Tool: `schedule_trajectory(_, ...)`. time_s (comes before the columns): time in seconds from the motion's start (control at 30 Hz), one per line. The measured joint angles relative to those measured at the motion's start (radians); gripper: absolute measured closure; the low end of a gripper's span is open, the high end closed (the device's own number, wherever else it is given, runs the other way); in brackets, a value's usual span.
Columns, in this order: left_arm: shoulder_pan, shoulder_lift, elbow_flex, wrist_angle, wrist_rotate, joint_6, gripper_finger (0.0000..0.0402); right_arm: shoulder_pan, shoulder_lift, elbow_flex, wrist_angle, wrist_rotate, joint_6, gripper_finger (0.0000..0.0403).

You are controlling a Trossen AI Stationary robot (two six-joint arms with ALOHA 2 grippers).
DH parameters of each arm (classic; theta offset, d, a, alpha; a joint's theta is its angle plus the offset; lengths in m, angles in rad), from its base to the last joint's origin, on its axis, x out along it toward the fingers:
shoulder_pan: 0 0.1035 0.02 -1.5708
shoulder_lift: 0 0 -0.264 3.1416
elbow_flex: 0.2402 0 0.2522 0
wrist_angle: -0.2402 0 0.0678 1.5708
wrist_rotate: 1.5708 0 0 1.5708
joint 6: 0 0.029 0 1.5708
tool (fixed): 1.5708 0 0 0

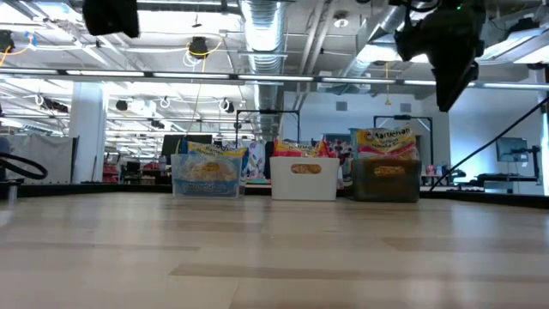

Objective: Sort Maruchan noodles
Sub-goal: Put the blue noodle pack into the transparent bin

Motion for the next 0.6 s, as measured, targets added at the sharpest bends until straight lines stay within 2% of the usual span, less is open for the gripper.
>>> schedule_trajectory(0.27, -0.100, 0.002, -0.014, -0.015, 0.080, -0.075, 0.0401, 0.122, 0.007, 0.000, 0.092, -0.012, 0.116, 0.0266)
schedule_trajectory(0.37, -0.108, 0.002, -0.014, -0.012, 0.170, -0.087, 0.0399, 0.163, 0.007, 0.000, 0.123, -0.012, 0.162, 0.0266)
schedule_trajectory(0.47, -0.116, 0.002, -0.014, -0.012, 0.250, -0.092, 0.0384, 0.207, 0.007, 0.000, 0.156, -0.012, 0.192, 0.0266)
schedule_trajectory(0.6, -0.128, 0.002, -0.014, -0.011, 0.288, -0.086, 0.0345, 0.263, 0.007, 0.000, 0.197, -0.012, 0.234, 0.0266)
